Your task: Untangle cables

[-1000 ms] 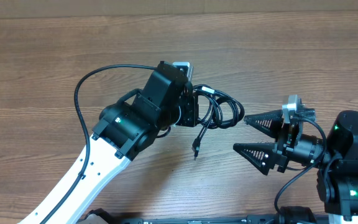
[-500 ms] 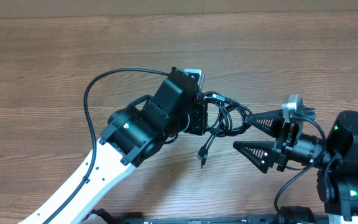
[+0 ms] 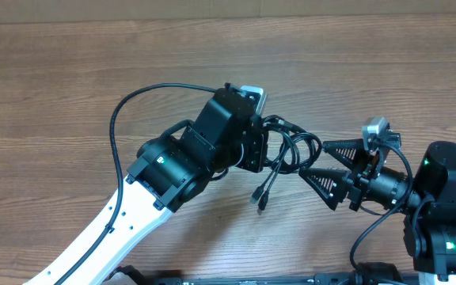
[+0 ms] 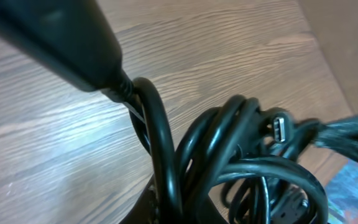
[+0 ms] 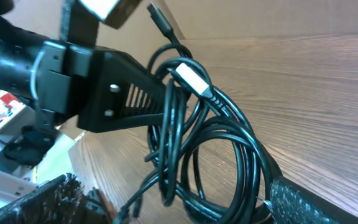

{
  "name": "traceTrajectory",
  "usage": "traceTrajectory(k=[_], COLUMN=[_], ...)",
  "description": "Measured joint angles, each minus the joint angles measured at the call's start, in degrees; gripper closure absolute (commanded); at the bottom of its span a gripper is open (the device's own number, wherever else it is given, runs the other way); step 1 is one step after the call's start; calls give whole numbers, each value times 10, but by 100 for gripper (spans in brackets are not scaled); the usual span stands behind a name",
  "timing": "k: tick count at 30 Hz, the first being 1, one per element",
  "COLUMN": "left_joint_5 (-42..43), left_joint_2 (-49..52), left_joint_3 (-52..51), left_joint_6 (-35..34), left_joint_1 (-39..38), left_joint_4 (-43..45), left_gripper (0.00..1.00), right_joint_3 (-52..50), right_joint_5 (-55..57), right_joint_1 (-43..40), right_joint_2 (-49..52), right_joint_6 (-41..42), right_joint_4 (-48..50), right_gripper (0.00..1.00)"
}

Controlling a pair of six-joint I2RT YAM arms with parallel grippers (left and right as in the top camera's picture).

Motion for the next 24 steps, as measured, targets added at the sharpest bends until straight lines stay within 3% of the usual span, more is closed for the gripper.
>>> traceTrajectory(k=[11, 17, 24], left_joint_5=[29, 9, -2], left_joint_2=[0, 0, 0], left_joint_3=[0, 0, 0], left_joint_6=[1, -28, -84], left_joint_1=[2, 23, 48], left_joint_4=[22, 5, 13], left_gripper=[96, 96, 96], right_joint_3=[0, 0, 0], right_joint_5=[1, 2, 79], right_joint_1=[0, 0, 0], right_joint_2=[0, 0, 0], right_joint_6=[0, 5, 93], right_joint_4=[-2, -1, 3], right_gripper=[5, 14, 21])
